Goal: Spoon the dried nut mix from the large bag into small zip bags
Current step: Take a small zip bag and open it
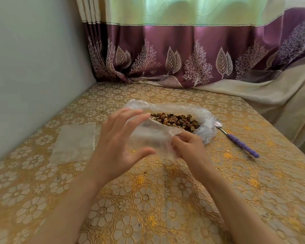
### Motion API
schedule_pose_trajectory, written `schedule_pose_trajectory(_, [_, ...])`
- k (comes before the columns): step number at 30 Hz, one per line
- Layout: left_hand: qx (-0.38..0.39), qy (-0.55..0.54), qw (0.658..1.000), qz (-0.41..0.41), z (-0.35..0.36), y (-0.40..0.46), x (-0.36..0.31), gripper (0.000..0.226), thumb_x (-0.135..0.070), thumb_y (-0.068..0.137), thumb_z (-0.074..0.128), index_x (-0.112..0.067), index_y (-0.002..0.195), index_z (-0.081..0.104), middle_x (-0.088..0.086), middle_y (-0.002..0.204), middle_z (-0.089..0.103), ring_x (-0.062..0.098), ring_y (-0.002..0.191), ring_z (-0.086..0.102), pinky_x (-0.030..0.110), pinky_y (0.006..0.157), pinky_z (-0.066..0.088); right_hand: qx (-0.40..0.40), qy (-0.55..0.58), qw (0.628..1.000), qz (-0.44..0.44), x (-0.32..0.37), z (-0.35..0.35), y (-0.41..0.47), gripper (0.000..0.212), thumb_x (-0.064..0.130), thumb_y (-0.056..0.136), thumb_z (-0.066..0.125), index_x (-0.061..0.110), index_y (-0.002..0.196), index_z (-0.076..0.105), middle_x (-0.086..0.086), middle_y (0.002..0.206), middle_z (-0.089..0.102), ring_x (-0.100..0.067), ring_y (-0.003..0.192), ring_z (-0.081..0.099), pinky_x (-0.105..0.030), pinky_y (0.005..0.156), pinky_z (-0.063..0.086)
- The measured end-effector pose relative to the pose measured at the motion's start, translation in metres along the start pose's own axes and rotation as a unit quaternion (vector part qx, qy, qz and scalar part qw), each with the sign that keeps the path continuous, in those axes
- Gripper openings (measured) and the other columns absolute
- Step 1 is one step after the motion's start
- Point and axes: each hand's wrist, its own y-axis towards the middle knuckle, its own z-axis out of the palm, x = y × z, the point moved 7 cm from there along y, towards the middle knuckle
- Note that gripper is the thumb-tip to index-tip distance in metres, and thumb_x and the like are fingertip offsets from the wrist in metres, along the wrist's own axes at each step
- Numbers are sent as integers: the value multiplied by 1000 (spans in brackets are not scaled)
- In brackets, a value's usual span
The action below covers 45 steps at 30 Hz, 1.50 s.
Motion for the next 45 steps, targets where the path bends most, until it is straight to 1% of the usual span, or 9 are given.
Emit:
schedule_pose_trajectory(4, [123,72,989,40,17,-6,0,98,-77,64,47,-22,142,25,4,150,30,22,142,14,58,113,8,76,30,996,35,-5,11,-3,12,9,91,57,10,94,69,5,60,59,-1,45,47,-14,44,39])
schedule_pose_trajectory(9, [121,52,991,36,24,-6,-3,77,-64,75,47,-14,133,47,1,127,56,18,121,50,57,112,18,54,-15,998,26,-1,13,-5,21,11,88,63,6,109,60,-3,78,66,-4,50,55,-15,47,43])
schedule_pose_trajectory(13, [114,32,993,12,25,-8,5,66,-53,79,53,-14,132,48,2,120,59,19,113,56,54,110,25,-104,-240,952,-159,30,-3,-11,25,10,81,71,17,93,51,2,88,54,-3,67,50,-12,62,45])
schedule_pose_trajectory(18, [135,-7,991,16,28,-9,3,60,-45,81,54,-16,132,46,0,123,54,17,115,51,47,104,38,22,-275,909,-313,47,23,-23,9,0,80,70,4,88,72,1,91,63,-7,77,62,-14,73,52])
schedule_pose_trajectory(27, [139,-102,985,-12,23,-11,9,63,-55,81,53,-24,135,41,-13,119,45,-2,101,47,15,81,43,178,-142,955,-189,29,31,-19,36,20,78,74,21,113,66,0,100,69,-13,88,68,-31,77,57])
schedule_pose_trajectory(32, [160,-173,966,-105,22,-13,25,66,-65,67,57,-40,127,40,-24,111,47,-6,95,48,5,78,39,195,-89,967,-141,25,31,-17,33,19,81,72,32,111,65,-3,100,73,-17,89,70,-40,81,58])
schedule_pose_trajectory(35, [163,-151,965,-138,20,-16,38,71,-68,61,54,-37,123,43,-30,106,43,-8,90,48,8,70,41,138,-52,980,-132,25,24,-14,23,14,84,67,30,102,67,1,92,73,-12,80,69,-26,73,57])
schedule_pose_trajectory(39, [103,-108,972,-182,6,-18,58,74,-70,58,53,-31,120,45,-25,100,42,-10,87,45,11,67,35,143,-225,959,-92,11,21,-16,10,18,88,62,27,85,65,8,77,63,-1,65,54,-12,60,44])
schedule_pose_trajectory(45, [-36,-138,953,-268,-18,-26,81,67,-63,64,59,-21,116,50,-12,103,53,11,89,54,24,71,45,279,-326,902,-51,-6,41,-29,3,29,79,74,30,79,72,11,88,59,-4,77,55,-22,72,49])
